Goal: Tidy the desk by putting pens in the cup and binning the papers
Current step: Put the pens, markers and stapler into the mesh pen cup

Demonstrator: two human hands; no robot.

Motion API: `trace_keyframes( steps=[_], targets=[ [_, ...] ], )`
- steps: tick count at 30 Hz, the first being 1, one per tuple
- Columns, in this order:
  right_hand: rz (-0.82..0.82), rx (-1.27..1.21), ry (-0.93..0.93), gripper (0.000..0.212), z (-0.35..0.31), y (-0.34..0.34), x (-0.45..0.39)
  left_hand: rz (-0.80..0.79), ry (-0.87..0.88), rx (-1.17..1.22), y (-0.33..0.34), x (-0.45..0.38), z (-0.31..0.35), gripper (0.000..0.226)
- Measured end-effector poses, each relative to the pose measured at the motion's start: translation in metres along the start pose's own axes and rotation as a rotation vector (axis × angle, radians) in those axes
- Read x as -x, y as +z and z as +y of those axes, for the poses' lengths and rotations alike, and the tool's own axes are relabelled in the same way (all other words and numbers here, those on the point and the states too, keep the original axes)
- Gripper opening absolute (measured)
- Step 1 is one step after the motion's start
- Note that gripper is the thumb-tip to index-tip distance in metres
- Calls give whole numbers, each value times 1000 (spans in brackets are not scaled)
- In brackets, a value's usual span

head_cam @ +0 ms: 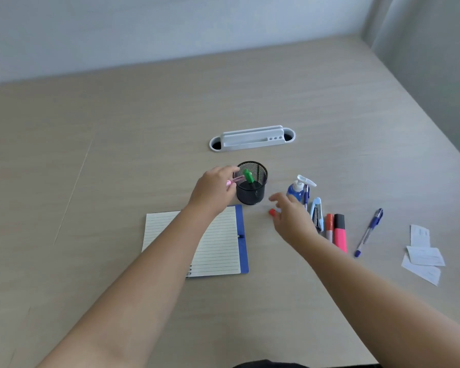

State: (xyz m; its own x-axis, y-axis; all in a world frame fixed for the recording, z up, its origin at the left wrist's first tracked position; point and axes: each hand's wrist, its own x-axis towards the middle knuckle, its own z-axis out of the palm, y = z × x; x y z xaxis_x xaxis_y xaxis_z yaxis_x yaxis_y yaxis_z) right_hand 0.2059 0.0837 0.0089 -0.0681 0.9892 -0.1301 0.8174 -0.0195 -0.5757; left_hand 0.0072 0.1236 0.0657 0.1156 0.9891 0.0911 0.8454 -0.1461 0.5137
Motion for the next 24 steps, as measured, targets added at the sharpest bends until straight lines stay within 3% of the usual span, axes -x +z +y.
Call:
trace_keyframes(
  steps=[3, 6, 8, 11, 14, 18, 21, 24],
  targets=[
    [-169, 381, -39, 64, 23, 16, 11, 25, -79, 89, 5, -13, 5, 47],
    [-207, 427, -21, 68, 30, 21, 15, 75, -181, 315, 9, -23, 4, 56],
    [-194, 354, 30, 53, 29, 21, 13, 80, -236, 418, 14, -25, 0, 64],
    [-133, 58, 147, 46, 16, 13, 12, -21, -268, 332, 23, -25, -12, 78],
    [105, -185, 20, 39, -14, -11, 9, -160, -319, 380, 31, -23, -20, 87],
    [359, -338, -159, 26, -47, -39, -18, -198, -331, 397, 33, -23, -17, 75],
    [332, -338, -135, 24, -52, -35, -41, -189, -331, 369, 30, -25, -12, 68],
    [192, -328, -44, 41, -50, -23, -44, -203, -358, 461, 31, -24, -11, 61]
  ],
)
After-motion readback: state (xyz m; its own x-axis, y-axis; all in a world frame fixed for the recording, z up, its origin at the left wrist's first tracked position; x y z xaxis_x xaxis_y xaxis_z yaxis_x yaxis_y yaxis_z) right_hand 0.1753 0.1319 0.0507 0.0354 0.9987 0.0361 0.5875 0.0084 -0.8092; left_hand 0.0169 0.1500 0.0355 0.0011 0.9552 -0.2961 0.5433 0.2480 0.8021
